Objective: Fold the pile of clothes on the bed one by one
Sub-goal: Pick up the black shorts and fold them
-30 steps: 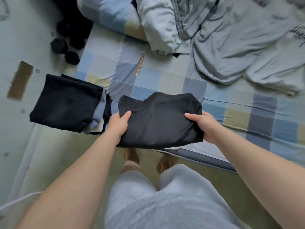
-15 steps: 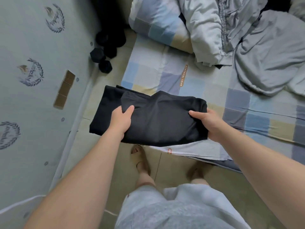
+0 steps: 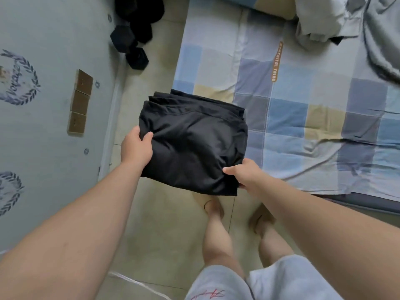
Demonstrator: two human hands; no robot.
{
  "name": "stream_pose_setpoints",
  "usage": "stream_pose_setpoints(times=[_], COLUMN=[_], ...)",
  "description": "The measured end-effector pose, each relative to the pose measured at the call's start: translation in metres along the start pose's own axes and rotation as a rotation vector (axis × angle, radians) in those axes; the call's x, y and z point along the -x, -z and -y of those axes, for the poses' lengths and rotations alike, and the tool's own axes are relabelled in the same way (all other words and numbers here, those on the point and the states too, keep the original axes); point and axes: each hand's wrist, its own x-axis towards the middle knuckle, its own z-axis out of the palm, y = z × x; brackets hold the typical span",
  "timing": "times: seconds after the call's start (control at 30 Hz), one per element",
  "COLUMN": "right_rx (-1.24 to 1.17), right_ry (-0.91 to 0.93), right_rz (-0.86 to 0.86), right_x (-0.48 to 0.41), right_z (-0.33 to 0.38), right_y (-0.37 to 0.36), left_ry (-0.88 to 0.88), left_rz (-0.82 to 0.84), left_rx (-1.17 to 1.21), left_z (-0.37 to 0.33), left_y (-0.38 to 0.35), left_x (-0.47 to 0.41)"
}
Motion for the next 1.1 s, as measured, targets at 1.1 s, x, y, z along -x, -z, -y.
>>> stream_pose_setpoints(times=[1.1], right_rx=[1.184], right_ry=[0.907], right_rz=[-0.18], right_x=[-0.005], right_z=[0.077], right_y=[0.184], left_ry=[-0.53], left_rz=[-0.027], left_rx=[-0.57], left_z=[-0.153], left_y=[-0.105], left_x=[0.072])
